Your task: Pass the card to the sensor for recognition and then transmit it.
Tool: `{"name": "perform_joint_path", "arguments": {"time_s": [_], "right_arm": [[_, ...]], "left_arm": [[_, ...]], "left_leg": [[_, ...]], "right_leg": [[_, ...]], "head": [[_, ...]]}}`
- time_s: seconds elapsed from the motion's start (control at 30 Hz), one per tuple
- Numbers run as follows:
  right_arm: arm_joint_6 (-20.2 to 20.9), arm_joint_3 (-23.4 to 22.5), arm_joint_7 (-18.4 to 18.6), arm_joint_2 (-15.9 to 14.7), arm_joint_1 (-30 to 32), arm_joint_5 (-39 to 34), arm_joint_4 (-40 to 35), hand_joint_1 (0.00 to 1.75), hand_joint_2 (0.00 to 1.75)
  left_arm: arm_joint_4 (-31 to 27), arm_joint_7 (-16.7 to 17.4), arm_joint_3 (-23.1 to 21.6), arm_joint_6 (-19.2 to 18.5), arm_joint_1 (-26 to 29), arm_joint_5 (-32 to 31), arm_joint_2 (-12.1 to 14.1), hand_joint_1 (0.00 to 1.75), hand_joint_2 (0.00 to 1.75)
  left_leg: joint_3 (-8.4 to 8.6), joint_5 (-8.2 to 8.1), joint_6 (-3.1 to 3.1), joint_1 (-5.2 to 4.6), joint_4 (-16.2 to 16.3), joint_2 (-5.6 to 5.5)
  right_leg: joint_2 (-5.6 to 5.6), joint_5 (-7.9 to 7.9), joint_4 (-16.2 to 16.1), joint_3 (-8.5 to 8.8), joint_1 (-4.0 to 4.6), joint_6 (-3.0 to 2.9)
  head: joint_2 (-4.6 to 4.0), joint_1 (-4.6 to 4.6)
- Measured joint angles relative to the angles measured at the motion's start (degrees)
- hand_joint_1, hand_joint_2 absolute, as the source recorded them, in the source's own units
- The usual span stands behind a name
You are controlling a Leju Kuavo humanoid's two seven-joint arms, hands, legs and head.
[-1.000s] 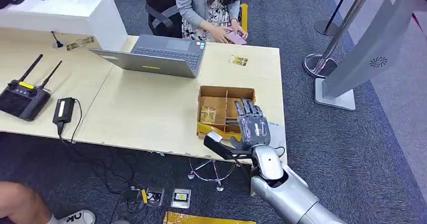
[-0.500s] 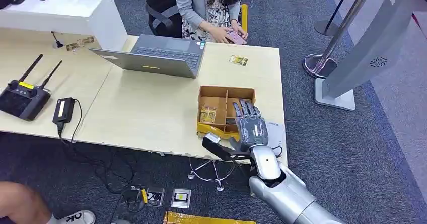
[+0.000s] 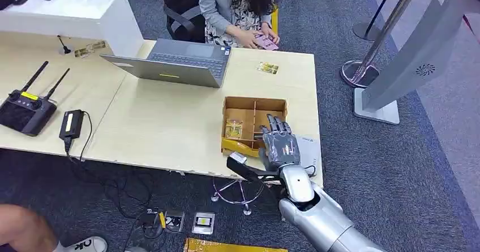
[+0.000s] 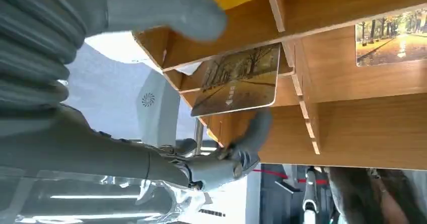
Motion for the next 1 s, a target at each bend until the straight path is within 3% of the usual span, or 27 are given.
{"name": "perform_joint_path", "arguments": {"time_s": [1.0], "right_arm": [[-0.5,0.5,0.3,0.3,0.0,0.2,0.0,0.0,1.75]], "left_arm": [[0.0,0.3,0.0,0.0,0.0,0.2,0.0,0.0,0.0]], "left_leg": [[0.0,0.0,0.0,0.0,0.0,0.0]], "right_leg": [[-0.01,0.0,0.0,0.01,0.0,0.0]], "head": [[0.0,0.0]]}}
